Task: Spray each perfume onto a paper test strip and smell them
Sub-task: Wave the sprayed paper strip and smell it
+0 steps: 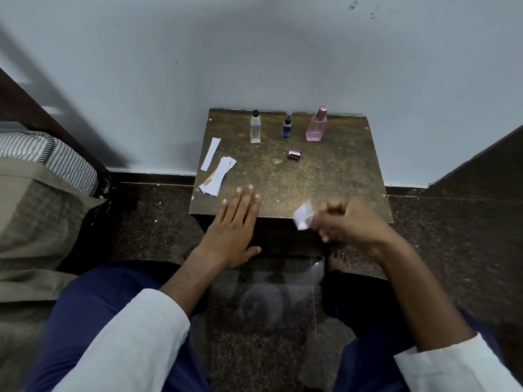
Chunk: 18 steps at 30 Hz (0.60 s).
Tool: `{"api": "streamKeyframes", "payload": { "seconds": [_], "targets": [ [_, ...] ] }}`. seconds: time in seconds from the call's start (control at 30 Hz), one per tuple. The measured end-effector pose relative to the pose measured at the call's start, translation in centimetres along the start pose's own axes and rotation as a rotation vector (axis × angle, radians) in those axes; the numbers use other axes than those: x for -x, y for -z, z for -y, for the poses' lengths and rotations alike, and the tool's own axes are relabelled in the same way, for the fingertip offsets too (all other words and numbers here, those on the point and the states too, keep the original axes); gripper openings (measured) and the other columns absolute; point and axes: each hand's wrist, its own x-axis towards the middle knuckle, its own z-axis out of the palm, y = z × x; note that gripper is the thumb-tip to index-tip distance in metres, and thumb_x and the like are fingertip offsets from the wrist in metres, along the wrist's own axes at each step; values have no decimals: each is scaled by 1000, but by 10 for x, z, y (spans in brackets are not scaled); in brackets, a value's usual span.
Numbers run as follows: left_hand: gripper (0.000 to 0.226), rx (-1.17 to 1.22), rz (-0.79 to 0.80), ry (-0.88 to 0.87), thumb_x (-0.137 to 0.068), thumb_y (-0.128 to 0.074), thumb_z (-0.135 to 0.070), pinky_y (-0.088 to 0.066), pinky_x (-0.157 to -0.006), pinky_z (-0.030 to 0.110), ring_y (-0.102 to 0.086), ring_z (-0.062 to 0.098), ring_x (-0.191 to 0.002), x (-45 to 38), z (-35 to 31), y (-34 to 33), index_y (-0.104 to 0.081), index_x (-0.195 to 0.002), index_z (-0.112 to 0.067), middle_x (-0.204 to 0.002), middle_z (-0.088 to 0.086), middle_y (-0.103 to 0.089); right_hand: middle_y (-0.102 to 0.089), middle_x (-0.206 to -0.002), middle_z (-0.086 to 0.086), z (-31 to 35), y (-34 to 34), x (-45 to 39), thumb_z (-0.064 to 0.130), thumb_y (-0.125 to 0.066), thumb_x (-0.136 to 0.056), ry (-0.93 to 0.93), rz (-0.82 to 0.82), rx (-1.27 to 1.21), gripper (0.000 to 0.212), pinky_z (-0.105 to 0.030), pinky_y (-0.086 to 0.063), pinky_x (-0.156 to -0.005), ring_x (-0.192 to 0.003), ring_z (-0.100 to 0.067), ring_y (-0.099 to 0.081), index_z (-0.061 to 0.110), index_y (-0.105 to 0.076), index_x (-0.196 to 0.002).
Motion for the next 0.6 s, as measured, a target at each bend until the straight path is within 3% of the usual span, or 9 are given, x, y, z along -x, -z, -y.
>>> {"api": "streamKeyframes", "payload": {
  "seconds": [0.07,0.13,0.2,0.3,0.4,0.47,0.53,0.57,0.6],
  "targets": [
    [116,23,-13,14,-102,-55,-63,4,-134,53,28,37,-162,-3,-1,0,23,-166,-5,-172,18,35,-69,-62,5,-19,2,-9,10,-85,-83,-95,-151,716,19,-17,-48,-54,-55,-9,-62,19,-75,-70],
    [115,34,-18,28,-103,-54,-62,5,-134,53,29,37,-161,-7,-3,0,23,-165,-4,-171,18,36,-71,-65,3,-25,2,-10,15,-86,-82,-119,-156,810,18,-23,-48,-59,-57,-9,-64,20,-75,-69],
    [116,28,-1,39,-103,-53,-63,5,-134,55,31,37,-160,-11,-3,0,26,-164,-3,-170,20,38,-71,-75,-5,-17,0,-6,16,-90,-81,-62,-32,267,16,-26,-54,-63,-66,-14,-66,13,-74,-78],
    [120,18,13,42,-102,-54,-65,9,-132,56,34,39,-158,-16,-5,-1,30,-162,-3,-168,21,41,-67,-77,-6,8,-1,6,20,-96,-71,136,288,-702,37,-25,-61,-66,-71,-13,-67,10,-67,-91],
    [125,17,2,51,-99,-58,-66,14,-129,56,36,41,-157,-17,-6,-6,29,-163,-4,-168,20,42,-59,-72,2,14,-1,8,15,-96,-68,204,407,-1013,33,-20,-54,-58,-63,-6,-55,14,-68,-87],
    [126,23,1,55,-98,-59,-66,16,-127,56,37,41,-157,-19,-5,-7,29,-163,-4,-167,19,43,-65,-71,-5,5,3,1,14,-99,-61,10,183,-616,27,-21,-53,-54,-58,-9,-56,14,-77,-78],
    [127,45,22,53,-98,-61,-65,18,-126,55,40,40,-155,-21,-5,-6,31,-162,-5,-166,18,46,-71,-68,-5,-12,3,-7,13,-95,-70,-147,-51,288,17,-19,-49,-52,-57,-12,-62,15,-79,-71],
    [128,48,31,51,-98,-61,-65,18,-127,56,42,40,-154,-21,-5,-6,32,-162,-5,-165,18,47,-71,-65,1,-19,2,-10,14,-92,-75,-168,-113,638,17,-16,-46,-51,-58,-10,-66,19,-77,-67],
    [129,51,44,50,-98,-61,-65,17,-128,57,43,40,-154,-22,-5,-6,33,-161,-5,-165,17,48,-71,-63,4,-23,0,-11,16,-91,-78,-161,-147,793,18,-14,-43,-51,-59,-8,-67,20,-77,-66]
  ]
}}
